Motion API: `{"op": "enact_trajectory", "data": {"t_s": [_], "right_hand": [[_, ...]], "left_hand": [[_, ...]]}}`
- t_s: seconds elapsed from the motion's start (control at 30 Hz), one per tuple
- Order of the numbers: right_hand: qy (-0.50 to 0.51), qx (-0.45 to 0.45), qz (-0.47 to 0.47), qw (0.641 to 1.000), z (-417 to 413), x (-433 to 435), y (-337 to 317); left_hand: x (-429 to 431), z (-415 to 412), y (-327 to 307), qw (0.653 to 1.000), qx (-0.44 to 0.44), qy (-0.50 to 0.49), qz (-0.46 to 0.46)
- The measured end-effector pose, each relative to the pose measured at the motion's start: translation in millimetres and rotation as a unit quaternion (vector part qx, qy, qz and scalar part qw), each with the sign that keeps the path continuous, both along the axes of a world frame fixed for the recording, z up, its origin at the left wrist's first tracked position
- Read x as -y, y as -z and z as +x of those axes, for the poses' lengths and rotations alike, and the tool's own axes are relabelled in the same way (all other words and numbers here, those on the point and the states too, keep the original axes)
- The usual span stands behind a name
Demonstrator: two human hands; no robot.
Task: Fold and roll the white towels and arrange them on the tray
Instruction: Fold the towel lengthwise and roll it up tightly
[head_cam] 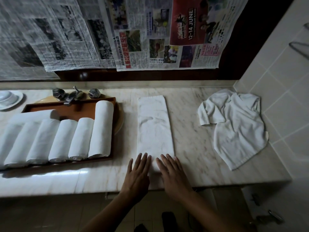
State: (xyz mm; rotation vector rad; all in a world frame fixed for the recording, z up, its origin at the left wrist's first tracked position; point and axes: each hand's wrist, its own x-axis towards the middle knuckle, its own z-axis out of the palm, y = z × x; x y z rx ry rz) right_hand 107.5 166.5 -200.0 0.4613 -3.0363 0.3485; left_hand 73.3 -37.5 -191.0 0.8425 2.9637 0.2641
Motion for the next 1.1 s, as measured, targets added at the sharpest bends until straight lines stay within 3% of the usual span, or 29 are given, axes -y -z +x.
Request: {"op": "enact_trajectory", "data": {"t_s": [0.23,0.63,0.93,1.1], "right_hand": [[-0.056,0.061,0.029,0.996,-34.1,-19.6,-18.6],[-0.022,0.133,-0.084,0.987,9.8,-18.8,-24.8],[-0.023,0.084,-0.113,0.99,19.6,-22.8,-14.8],[-0.003,0.052,-0.092,0.994,15.9,-24.1,-11.5]], "left_hand": [[6.0,-31.1,-9.2,0.995,0.098,0.015,-0.002],[32.9,8.6,-8.6,0.997,0.063,0.053,0.008],[43.7,9.0,-16.9,0.988,0.089,0.069,0.101],[39.9,-4.9,-21.5,0.989,0.101,0.052,0.1]]}}
